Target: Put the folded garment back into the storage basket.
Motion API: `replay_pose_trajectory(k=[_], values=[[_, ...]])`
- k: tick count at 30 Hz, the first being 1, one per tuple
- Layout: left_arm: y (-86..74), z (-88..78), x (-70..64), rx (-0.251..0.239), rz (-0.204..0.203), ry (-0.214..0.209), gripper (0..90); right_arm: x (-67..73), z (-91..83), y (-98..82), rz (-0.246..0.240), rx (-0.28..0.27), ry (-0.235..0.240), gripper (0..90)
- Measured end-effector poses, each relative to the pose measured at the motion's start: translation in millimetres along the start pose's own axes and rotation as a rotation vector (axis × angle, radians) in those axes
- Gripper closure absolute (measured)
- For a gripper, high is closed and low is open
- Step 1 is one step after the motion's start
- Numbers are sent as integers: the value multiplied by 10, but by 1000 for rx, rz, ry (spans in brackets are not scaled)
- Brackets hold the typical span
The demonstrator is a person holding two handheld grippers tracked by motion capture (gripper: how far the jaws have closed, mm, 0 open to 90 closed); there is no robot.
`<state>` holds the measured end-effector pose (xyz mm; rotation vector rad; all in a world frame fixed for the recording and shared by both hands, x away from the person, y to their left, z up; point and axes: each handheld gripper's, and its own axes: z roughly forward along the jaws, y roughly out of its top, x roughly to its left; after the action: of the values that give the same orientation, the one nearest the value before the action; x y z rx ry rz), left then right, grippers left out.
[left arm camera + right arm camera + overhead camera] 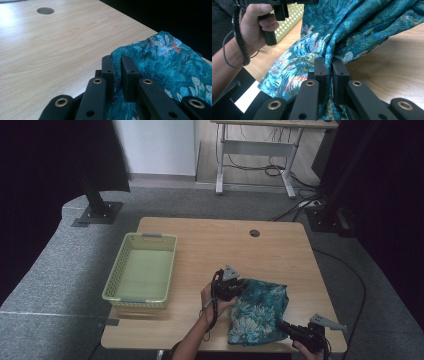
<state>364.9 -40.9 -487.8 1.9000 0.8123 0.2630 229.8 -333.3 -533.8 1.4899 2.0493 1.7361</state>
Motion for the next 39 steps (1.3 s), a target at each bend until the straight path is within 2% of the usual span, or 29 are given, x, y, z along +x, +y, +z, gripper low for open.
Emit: replay_pose_trajectory(k=[20, 29, 39], values=[[115, -158, 37, -20, 1, 15, 820, 67, 36, 101, -22, -35, 39, 831], [209, -298, 40, -41, 12, 29, 820, 143, 34, 184, -39, -64, 63, 831], [237, -417, 102, -55, 8, 31, 821, 230, 93, 279, -42, -80, 91, 831]])
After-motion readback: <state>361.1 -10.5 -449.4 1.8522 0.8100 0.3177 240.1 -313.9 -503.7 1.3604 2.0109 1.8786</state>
